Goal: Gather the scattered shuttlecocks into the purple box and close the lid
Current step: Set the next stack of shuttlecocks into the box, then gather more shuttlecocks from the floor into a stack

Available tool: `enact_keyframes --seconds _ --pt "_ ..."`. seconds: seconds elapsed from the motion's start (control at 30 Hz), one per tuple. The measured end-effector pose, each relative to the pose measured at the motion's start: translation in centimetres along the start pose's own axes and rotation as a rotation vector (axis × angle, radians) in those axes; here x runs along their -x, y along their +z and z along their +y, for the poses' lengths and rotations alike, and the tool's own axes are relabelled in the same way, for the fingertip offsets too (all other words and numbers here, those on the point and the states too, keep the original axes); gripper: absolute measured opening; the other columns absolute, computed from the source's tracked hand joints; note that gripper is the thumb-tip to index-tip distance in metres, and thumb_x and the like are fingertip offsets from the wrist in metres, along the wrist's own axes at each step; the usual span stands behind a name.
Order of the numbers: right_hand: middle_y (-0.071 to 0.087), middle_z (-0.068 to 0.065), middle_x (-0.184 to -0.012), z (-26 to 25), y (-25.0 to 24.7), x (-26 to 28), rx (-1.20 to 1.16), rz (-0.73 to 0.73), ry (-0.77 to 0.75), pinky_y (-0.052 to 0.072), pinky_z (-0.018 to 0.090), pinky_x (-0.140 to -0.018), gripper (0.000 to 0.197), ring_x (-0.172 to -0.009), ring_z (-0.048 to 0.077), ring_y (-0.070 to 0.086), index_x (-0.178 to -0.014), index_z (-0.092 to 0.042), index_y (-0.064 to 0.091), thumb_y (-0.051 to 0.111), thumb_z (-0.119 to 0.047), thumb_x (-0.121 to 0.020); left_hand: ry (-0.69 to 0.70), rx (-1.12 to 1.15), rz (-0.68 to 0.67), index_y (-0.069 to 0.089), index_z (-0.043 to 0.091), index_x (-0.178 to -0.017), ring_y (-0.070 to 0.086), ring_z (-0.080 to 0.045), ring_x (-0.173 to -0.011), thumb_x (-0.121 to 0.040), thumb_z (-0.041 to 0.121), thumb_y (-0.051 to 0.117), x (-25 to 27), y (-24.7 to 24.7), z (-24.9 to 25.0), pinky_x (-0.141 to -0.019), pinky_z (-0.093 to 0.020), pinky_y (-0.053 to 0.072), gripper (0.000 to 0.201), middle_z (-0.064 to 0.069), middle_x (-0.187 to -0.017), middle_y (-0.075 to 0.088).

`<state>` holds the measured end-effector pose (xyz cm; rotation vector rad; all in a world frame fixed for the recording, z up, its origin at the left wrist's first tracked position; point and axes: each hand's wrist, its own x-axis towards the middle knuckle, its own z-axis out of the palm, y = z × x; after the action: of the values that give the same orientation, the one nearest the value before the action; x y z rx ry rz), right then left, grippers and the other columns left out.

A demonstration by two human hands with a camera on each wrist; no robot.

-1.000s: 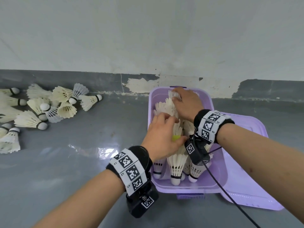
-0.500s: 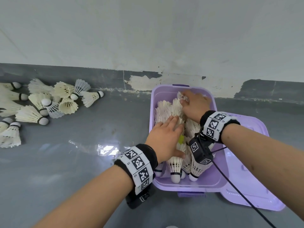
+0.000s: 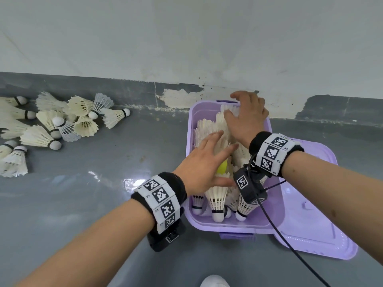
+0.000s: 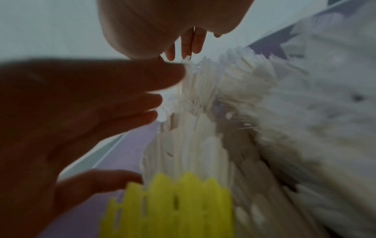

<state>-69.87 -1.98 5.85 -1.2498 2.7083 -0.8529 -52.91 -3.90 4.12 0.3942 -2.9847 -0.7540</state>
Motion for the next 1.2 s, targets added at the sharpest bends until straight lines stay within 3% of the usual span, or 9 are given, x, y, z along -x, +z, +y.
enact_keyframes --seconds 0.17,0.27,0.43,0.7,0.77,0.9,1.03,1.1,1.2 --pt "0.048 0.003 -0.126 -4.0 1.8 -0.2 -0.136 -0.027 -0.013 0.028 0.038 -0.097 0.035 -0.121 0.026 0.037 -0.118 -0.02 0.051 0.052 -0.019 -0.083 -0.029 0.085 0.13 0.042 0.013 -0.14 0.023 -0.029 -0.136 -0.071 0.052 0.076 2.7 -2.5 -2.1 -0.11 -0.042 0.034 0.087 -0.017 -0.146 0.031" --pt "0.047 0.002 -0.127 -7.0 3.3 0.1 -0.079 0.021 -0.088 0.022 0.041 -0.102 0.035 -0.125 0.025 0.034 -0.114 -0.021 0.055 0.053 -0.02 -0.079 -0.04 0.022 0.189 0.048 0.011 -0.135 0.032 -0.026 -0.127 -0.064 0.058 0.076 4.9 -4.4 -4.1 -0.105 -0.031 0.031 0.09 -0.014 -0.136 0.042" --pt "0.041 0.002 -0.135 -13.4 5.3 0.3 0.008 -0.014 -0.177 0.003 0.052 -0.112 0.039 -0.136 0.025 0.024 -0.115 -0.024 0.054 0.056 -0.022 -0.076 -0.306 -0.003 0.232 0.053 0.018 -0.128 0.038 -0.017 -0.121 -0.075 0.055 0.069 10.3 -9.7 -7.2 -0.1 -0.023 0.033 0.066 -0.003 -0.128 0.048" --pt "0.047 0.005 -0.13 -21.8 8.9 4.6 -0.186 -0.414 -0.245 0.018 0.044 -0.107 0.028 -0.127 0.028 0.033 -0.11 -0.026 0.058 0.051 -0.021 -0.084 -0.848 0.123 0.722 0.061 0.017 -0.109 0.06 -0.005 -0.088 -0.093 0.037 0.058 19.2 -22.0 -9.2 -0.073 -0.014 0.047 0.026 0.007 -0.099 0.064" --pt "0.046 0.005 -0.132 -23.9 8.6 5.2 -0.211 -0.477 -0.292 0.018 0.041 -0.106 0.026 -0.127 0.028 0.034 -0.11 -0.027 0.058 0.05 -0.021 -0.086 -0.938 0.153 0.867 0.06 0.015 -0.107 0.061 -0.009 -0.086 -0.094 0.033 0.057 21.2 -25.1 -9.5 -0.074 -0.019 0.051 0.022 0.004 -0.096 0.064" --pt "0.05 0.004 -0.13 -27.9 7.5 4.6 -0.253 -0.5 -0.364 0.022 0.042 -0.106 0.023 -0.127 0.027 0.037 -0.106 -0.027 0.059 0.049 -0.022 -0.087 -1.072 0.239 1.189 0.059 0.018 -0.09 0.062 -0.016 -0.085 -0.093 0.026 0.055 23.6 -29.6 -10.5 -0.082 -0.036 0.056 0.01 0.0 -0.091 0.065" --pt "0.051 0.0 -0.126 -30.8 6.8 3.4 -0.293 -0.488 -0.394 0.026 0.041 -0.103 0.023 -0.124 0.024 0.04 -0.106 -0.029 0.059 0.048 -0.022 -0.087 -1.186 0.357 1.375 0.052 0.018 -0.075 0.058 -0.017 -0.079 -0.094 0.017 0.05 24.8 -31.4 -12.5 -0.071 -0.029 0.054 0.019 -0.001 -0.083 0.059" --pt "0.052 -0.001 -0.124 -31.6 7.1 3.1 -0.322 -0.49 -0.389 0.026 0.04 -0.101 0.021 -0.123 0.023 0.041 -0.103 -0.029 0.058 0.048 -0.021 -0.087 -1.252 0.377 1.444 0.055 0.014 -0.082 0.06 -0.018 -0.081 -0.093 0.014 0.048 26.0 -31.7 -14.1 -0.062 -0.024 0.054 0.013 -0.003 -0.089 0.06" --pt "0.051 0.0 -0.124 -32.5 8.4 3.0 -0.308 -0.515 -0.355 0.028 0.04 -0.099 0.022 -0.121 0.024 0.043 -0.102 -0.027 0.06 0.048 -0.02 -0.086 -1.262 0.483 1.555 0.055 0.01 -0.088 0.059 -0.015 -0.073 -0.095 0.011 0.046 28.1 -32.4 -16.8 -0.063 -0.024 0.052 0.011 -0.003 -0.086 0.059"
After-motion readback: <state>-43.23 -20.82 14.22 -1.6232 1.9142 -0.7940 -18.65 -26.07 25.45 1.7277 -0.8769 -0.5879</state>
